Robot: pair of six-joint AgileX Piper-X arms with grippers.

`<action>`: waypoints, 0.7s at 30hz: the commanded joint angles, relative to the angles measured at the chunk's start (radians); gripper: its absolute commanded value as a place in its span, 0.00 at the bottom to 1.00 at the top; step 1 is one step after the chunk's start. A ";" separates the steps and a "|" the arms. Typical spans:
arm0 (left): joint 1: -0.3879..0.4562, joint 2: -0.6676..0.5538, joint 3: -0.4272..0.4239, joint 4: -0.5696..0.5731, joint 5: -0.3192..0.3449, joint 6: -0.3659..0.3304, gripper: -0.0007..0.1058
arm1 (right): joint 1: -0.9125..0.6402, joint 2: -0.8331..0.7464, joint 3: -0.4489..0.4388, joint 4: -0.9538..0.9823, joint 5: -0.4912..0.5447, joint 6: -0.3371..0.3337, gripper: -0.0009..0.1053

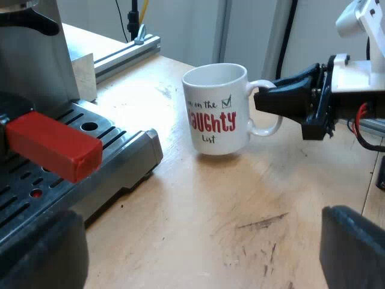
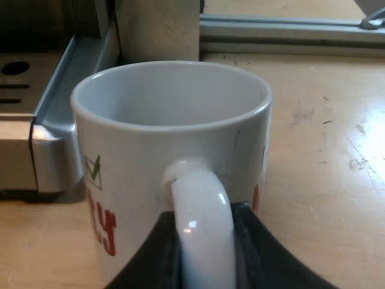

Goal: Remove mug from coffee machine

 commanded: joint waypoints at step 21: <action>-0.002 0.002 -0.004 -0.005 -0.008 -0.011 0.75 | -0.586 0.173 0.016 -0.468 -0.569 -0.346 0.01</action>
